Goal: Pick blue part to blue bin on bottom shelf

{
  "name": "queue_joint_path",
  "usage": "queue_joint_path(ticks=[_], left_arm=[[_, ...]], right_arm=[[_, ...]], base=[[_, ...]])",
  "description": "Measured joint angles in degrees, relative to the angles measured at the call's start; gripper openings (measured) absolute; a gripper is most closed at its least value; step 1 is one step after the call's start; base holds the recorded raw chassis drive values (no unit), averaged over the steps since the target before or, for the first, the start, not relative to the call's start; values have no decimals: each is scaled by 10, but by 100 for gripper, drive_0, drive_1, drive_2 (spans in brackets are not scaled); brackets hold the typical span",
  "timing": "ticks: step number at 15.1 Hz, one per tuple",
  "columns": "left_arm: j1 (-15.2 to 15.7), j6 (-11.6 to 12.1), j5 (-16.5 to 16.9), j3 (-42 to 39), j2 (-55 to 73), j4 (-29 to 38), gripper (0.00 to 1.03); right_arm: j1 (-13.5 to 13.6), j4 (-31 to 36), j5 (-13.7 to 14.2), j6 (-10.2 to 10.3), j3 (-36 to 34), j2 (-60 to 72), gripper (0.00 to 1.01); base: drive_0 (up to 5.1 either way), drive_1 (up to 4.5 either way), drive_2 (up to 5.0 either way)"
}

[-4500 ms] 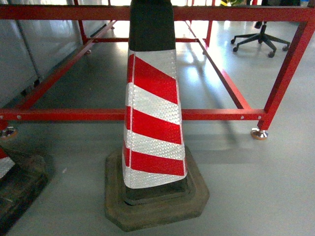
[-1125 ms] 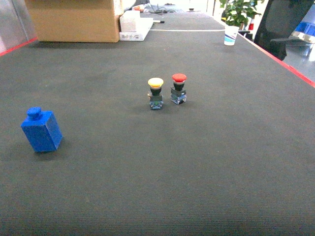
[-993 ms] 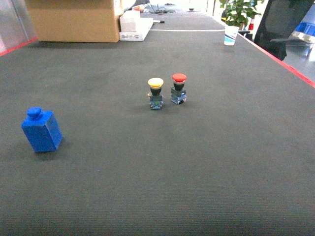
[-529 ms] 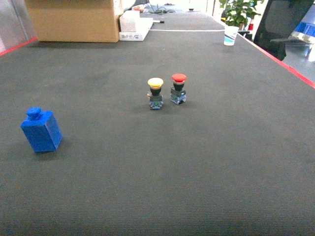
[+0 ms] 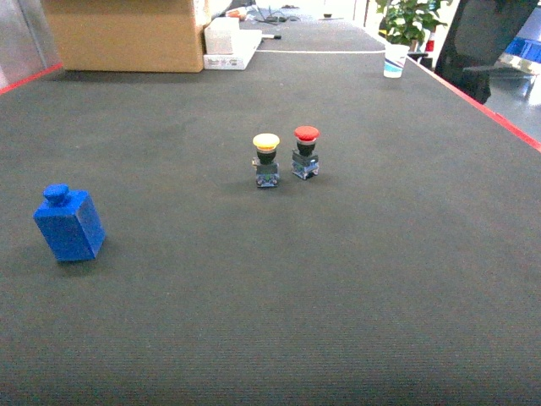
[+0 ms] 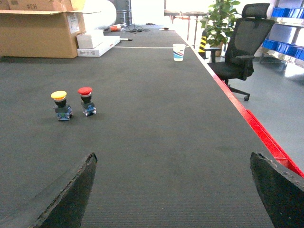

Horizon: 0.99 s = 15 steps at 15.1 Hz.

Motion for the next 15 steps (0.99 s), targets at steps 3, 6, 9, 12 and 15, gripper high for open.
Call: queue_joint_path(ticks=[3,6,9,12,15], left_arm=[[-14,0,10,95,104,-61,98],[-17,-11,10,161,197,-82,98],[-17,-11,12,198,256,-95,98],[-19,-16,17,224,292,-100,98],[-26,-17,6,257,341,-101,98]], right_arm=[[0,0,0,0,0,0,98],[0,0,0,0,0,0,98],[0,0,0,0,0,0,98],[0,0,0,0,0,0,98],[0,0,0,0,0,0,98]], base=[[0,0,0],[0,0,0],[0,0,0],[0,0,0],[0,0,0]])
